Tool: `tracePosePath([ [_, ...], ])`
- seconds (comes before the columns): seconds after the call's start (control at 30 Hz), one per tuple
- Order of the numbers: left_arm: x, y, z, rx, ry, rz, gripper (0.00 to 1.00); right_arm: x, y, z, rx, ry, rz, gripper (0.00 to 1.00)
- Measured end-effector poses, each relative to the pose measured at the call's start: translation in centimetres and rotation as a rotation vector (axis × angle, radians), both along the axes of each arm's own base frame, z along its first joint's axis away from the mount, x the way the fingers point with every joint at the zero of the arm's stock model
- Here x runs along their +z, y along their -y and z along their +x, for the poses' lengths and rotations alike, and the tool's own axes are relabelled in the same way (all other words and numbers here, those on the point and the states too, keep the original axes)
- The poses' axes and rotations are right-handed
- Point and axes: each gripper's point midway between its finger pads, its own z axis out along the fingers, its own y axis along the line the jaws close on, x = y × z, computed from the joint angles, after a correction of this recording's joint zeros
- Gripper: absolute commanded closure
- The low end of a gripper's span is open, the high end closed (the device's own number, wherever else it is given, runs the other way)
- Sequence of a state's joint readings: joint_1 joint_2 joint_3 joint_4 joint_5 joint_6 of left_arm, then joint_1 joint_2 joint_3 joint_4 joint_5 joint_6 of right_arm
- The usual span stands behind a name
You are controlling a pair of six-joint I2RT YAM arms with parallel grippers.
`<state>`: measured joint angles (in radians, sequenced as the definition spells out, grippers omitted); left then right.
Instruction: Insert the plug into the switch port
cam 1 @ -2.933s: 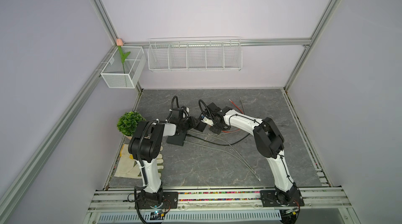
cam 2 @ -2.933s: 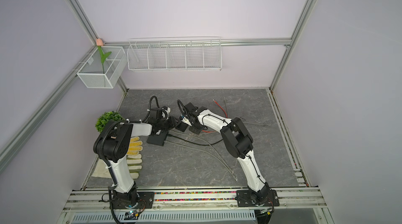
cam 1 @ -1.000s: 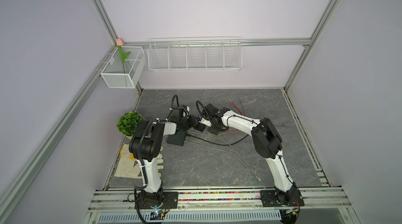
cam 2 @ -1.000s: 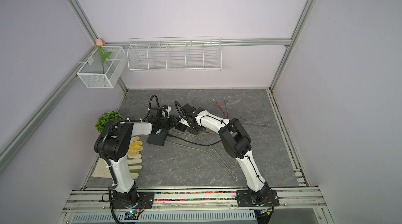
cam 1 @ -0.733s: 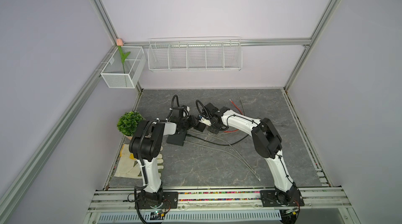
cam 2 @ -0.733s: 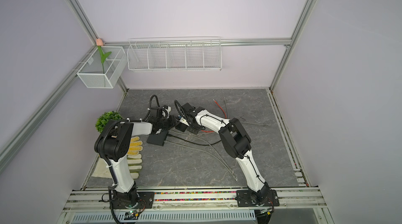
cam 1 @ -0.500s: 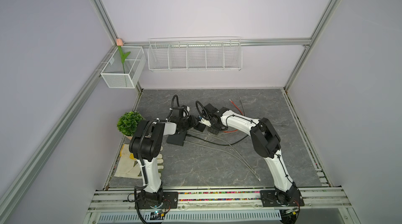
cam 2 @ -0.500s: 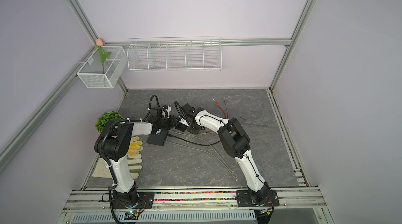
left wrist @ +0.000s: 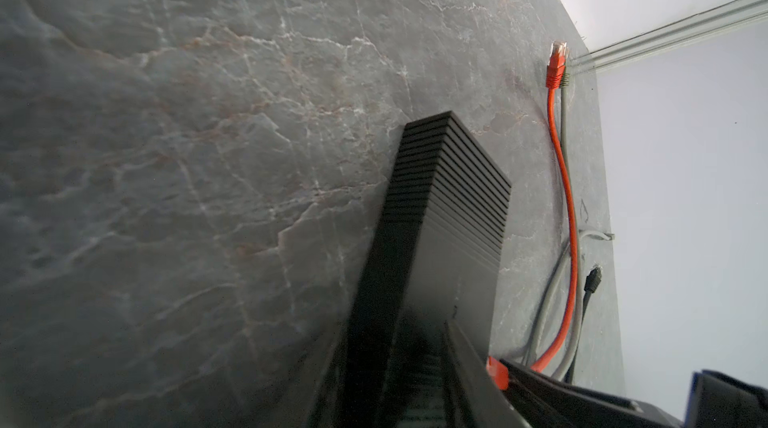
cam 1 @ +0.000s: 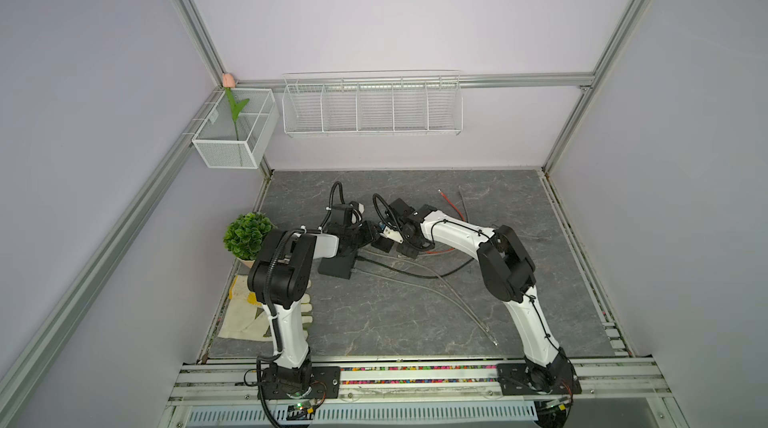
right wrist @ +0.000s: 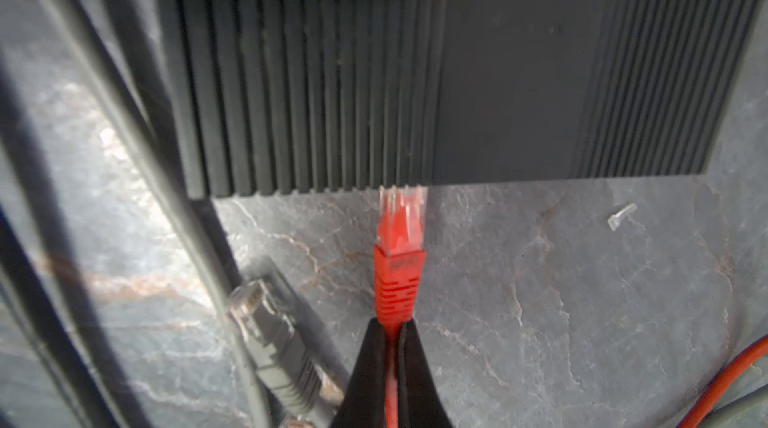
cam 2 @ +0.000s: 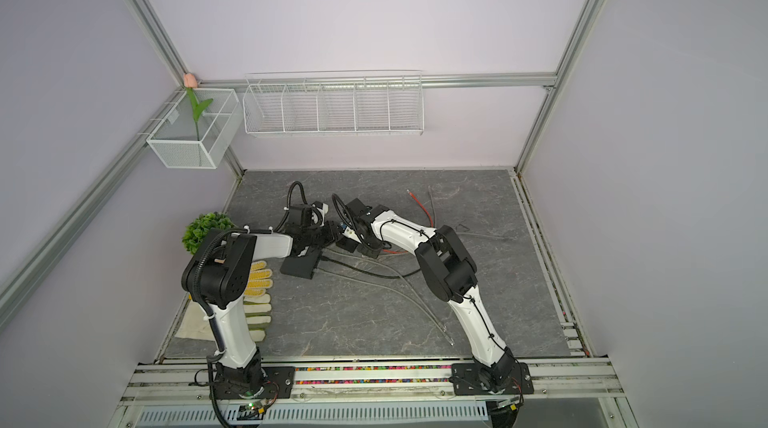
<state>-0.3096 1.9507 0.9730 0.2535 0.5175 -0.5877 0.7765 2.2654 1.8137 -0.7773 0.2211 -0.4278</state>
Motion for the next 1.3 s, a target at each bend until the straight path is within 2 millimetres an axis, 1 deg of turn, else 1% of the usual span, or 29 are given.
tracePosePath([
  [0.37,-0.19,0.18,0.09,0.003,0.003,0.004,0.61,-0.28,-0.08,-0.26,0.008,-0.004,-0.01,0.93],
  [0.87,-0.21,0.41,0.49,0.007,0.024,0.006,0.61,-0.09,0.11,0.45,-0.007,0.036,-0.024,0.93],
  [1.3,-0.22,0.43,0.55,0.009,0.028,0.008,0.61,-0.02,0.14,0.61,-0.008,0.045,-0.027,0.93],
])
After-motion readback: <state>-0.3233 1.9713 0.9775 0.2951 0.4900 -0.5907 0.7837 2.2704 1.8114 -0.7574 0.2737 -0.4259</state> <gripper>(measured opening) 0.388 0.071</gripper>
